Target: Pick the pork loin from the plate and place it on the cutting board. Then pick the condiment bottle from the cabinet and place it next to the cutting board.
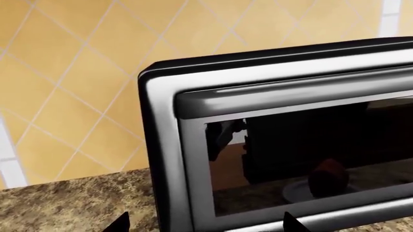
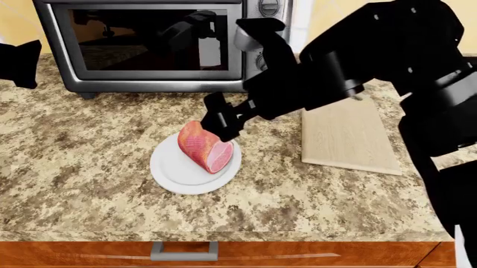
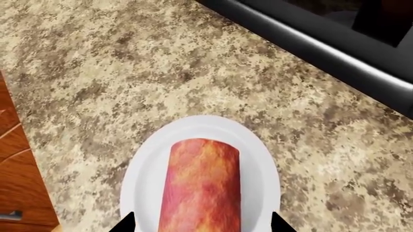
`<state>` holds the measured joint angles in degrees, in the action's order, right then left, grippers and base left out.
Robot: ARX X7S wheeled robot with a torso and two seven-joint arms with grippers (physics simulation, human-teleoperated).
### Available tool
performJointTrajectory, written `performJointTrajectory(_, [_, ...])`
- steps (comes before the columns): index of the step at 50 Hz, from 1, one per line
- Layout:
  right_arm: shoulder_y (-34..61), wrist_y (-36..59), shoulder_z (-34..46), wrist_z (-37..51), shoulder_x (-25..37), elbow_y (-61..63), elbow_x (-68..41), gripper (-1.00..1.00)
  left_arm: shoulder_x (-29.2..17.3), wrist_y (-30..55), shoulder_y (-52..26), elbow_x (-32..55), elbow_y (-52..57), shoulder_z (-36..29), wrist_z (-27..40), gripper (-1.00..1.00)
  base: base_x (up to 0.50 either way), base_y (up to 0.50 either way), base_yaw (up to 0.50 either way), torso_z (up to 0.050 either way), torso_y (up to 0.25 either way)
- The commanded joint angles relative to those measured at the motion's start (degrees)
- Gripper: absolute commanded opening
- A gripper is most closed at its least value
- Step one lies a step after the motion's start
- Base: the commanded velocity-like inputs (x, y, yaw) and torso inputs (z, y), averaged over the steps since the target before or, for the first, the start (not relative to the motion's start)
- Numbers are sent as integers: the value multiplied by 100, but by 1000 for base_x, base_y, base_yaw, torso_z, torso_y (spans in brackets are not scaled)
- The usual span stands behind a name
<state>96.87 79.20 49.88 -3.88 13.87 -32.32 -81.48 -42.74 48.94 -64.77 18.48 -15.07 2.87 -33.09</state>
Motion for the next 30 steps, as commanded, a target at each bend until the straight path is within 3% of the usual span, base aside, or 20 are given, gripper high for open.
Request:
performJointTrajectory(1, [62,-175,206,-377,-109,-220,199,100,2,-52,10,-8,-80,-4,6,100,0,0,0,0,0])
performJointTrajectory(30, [-20,-533,438,-747,-403,-756,401,100,-19,-206,11,-13,-290,-40,-60,100,0,0,0,0,0])
